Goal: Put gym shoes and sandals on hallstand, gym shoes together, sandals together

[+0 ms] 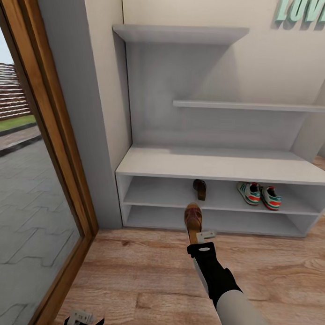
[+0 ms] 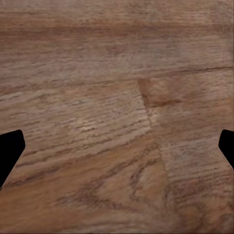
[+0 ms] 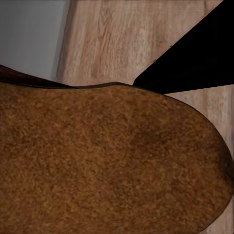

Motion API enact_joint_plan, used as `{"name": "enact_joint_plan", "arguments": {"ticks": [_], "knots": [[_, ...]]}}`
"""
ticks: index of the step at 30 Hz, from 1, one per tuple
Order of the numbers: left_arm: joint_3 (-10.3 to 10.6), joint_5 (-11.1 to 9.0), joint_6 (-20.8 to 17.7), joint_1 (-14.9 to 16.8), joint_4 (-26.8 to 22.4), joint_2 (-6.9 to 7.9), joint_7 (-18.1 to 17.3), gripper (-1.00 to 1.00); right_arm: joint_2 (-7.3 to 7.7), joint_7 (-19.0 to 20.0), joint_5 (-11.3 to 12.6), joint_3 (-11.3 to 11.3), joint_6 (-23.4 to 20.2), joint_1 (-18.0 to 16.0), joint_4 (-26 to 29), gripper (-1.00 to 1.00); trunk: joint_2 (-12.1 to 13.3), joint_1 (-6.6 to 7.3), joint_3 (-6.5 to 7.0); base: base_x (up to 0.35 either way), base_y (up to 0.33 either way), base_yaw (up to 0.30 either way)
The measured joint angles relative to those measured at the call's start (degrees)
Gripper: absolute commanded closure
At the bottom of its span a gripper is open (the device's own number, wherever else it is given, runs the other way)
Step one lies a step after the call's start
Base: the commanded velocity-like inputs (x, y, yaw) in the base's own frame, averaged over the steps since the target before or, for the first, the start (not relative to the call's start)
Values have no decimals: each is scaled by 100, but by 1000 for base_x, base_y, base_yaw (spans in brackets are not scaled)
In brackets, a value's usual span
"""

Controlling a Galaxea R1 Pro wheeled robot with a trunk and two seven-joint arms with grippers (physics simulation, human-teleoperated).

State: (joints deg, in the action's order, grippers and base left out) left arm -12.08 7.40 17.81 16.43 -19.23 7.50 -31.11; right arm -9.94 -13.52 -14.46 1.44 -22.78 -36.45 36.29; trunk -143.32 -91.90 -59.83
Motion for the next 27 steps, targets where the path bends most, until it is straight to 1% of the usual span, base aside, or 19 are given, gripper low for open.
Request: {"name": "enact_joint_plan", "arguments": {"ticks": [7, 16, 21, 27], "knots": [[0, 0, 1, -2, 3, 0, 0, -100, 0, -3, 1, 5, 0, 0, 7, 100, -9, -18, -218, 0, 0, 0], [-1, -1, 8, 1, -3, 0, 5, -100, 0, -3, 0, 7, -1, -1, 7, 100, -10, -18, -300, 1, 0, 0], [-1, -8, 8, -3, 9, 0, 6, -100, 0, -4, 1, 0, 0, 0, 8, 100, -10, -17, -333, 72, 0, 0], [0, -9, 6, -1, 26, -6, 7, -100, 0, -8, -7, -8, 7, -1, -18, 100, -10, -14, -340, 247, 0, 0]]}}
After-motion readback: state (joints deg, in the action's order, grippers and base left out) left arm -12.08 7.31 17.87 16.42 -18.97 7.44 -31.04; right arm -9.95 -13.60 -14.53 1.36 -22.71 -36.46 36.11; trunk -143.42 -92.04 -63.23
